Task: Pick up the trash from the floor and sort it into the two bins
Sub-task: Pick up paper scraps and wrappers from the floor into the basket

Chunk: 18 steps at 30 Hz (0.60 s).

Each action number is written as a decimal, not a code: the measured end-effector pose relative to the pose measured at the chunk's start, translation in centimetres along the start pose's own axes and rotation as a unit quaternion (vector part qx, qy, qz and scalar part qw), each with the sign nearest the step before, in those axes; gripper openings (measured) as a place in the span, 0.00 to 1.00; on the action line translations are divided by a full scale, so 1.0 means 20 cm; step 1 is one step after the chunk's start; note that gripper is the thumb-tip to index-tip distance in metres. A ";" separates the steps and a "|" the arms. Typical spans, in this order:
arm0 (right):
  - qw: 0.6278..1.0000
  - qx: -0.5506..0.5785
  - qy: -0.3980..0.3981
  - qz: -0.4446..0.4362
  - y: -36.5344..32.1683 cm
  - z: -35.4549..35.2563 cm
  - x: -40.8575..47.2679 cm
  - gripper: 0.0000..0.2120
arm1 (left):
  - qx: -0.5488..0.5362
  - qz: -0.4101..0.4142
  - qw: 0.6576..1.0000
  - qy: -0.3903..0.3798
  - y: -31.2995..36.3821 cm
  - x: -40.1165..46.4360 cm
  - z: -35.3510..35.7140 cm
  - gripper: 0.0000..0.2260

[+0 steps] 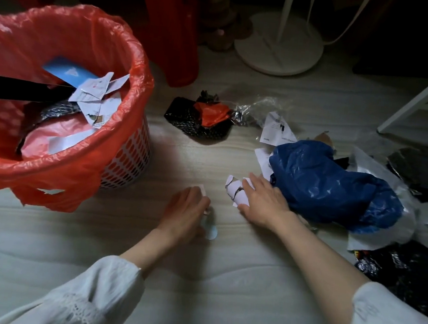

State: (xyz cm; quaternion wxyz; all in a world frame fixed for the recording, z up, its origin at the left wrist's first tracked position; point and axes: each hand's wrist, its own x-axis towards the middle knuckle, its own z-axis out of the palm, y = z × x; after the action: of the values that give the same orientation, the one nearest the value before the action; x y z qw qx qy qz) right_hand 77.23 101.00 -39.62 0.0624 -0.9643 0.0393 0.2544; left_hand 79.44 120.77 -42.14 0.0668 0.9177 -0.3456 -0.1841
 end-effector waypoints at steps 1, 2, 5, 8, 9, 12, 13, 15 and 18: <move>1.000 -0.001 0.000 -0.004 0.00 0.00 0.01 0.30 | -0.015 -0.014 1.000 -0.007 0.02 -0.01 0.00 0.25; 1.000 -0.007 0.011 -0.011 -0.01 0.01 0.01 0.29 | -0.022 -0.023 0.999 -0.001 0.02 -0.01 0.01 0.24; 0.999 -0.004 0.042 -0.029 -0.03 0.05 -0.02 0.27 | -0.009 -0.023 1.000 0.011 0.05 -0.04 0.02 0.22; 0.998 0.016 0.053 -0.021 -0.05 0.09 -0.06 0.28 | 0.026 0.011 0.999 0.035 0.05 -0.10 0.06 0.19; 0.998 0.006 0.058 -0.023 -0.05 0.09 -0.07 0.28 | 0.033 0.019 0.998 0.047 0.04 -0.13 0.08 0.20; 0.998 -0.016 0.061 -0.024 -0.04 0.11 -0.10 0.28 | 0.028 0.040 0.997 0.051 0.01 -0.19 0.12 0.29; 0.998 -0.011 0.055 -0.017 -0.04 0.11 -0.10 0.28 | 0.031 0.031 0.998 0.045 0.01 -0.20 0.12 0.30; 0.999 0.005 0.038 0.002 -0.04 0.13 -0.13 0.28 | 0.036 0.012 0.998 0.043 0.03 -0.20 0.10 0.26; 0.998 0.048 0.018 0.029 -0.06 0.15 -0.17 0.27 | 0.047 0.014 0.997 0.052 0.06 -0.21 0.07 0.10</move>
State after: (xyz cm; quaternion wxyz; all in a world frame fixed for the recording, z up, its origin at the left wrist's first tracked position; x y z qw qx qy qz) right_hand 73.01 102.84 -40.42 0.1006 -0.9630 0.0805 0.2367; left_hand 75.35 122.72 -41.85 0.0445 0.9235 -0.3622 -0.1186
